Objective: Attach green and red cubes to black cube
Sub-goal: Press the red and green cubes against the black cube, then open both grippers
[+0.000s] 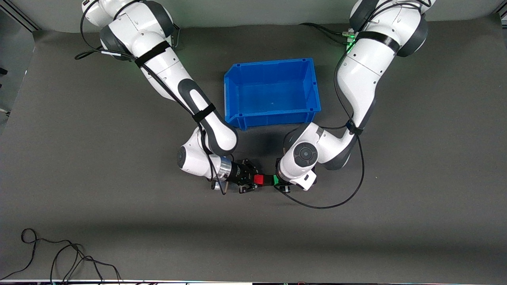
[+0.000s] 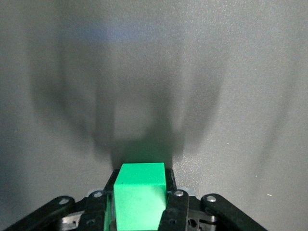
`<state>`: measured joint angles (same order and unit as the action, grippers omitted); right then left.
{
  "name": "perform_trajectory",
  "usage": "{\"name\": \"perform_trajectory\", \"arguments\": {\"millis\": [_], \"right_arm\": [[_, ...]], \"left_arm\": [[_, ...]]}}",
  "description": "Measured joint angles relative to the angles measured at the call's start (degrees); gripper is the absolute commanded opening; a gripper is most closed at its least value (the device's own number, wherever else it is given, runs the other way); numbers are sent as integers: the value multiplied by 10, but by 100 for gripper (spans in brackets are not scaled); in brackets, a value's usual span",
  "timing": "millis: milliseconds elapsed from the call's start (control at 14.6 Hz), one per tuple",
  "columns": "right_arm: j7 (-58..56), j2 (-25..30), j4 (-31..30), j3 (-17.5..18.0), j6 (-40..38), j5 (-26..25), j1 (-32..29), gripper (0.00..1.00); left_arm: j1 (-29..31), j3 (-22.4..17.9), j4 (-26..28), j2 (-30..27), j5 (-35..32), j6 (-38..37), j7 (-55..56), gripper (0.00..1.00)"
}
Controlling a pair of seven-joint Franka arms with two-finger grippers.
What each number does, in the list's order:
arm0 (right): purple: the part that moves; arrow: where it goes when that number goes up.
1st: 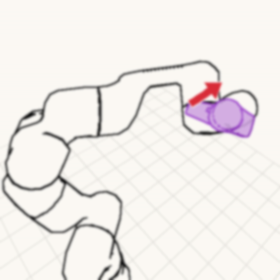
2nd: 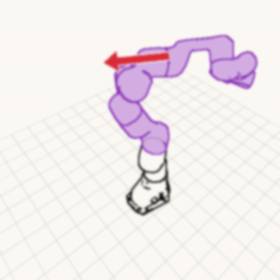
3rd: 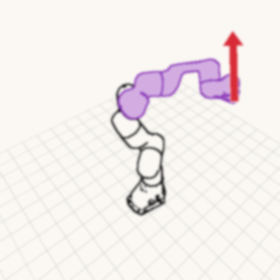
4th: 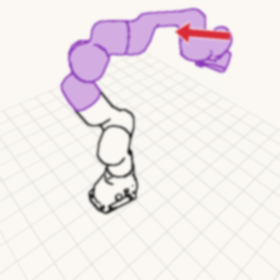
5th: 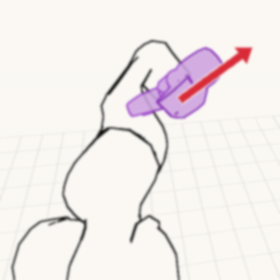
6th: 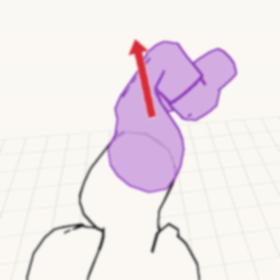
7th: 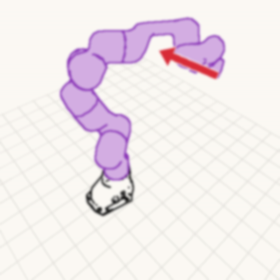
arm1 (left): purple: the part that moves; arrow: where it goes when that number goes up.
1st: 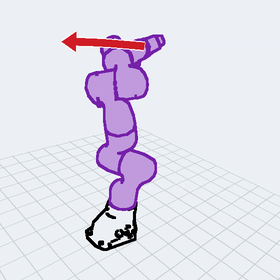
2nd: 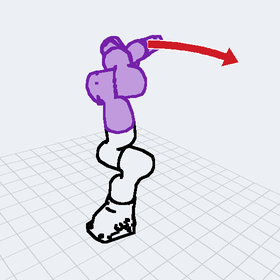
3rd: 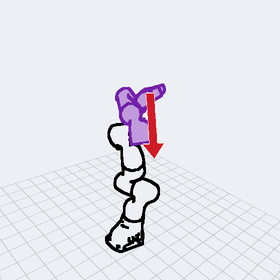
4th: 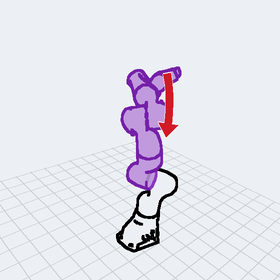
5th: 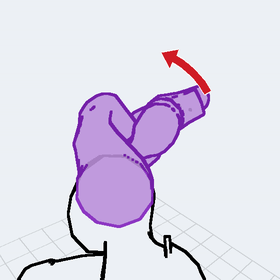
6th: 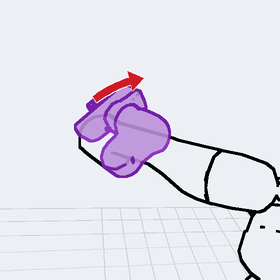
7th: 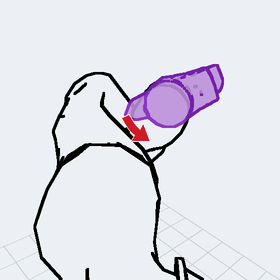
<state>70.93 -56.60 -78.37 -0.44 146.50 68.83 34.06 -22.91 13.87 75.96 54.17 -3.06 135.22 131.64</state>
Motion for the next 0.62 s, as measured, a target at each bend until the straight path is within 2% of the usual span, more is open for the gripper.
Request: {"name": "perform_trajectory", "arguments": {"millis": [548,616], "right_arm": [[0,-1,2,0,2,0,1,20],[0,-2,2,0,2,0,1,26]], "left_arm": [[-3,0,-3,0,-10,0,-1,100],[-3,-1,-4,0,-10,0,-1,100]]}}
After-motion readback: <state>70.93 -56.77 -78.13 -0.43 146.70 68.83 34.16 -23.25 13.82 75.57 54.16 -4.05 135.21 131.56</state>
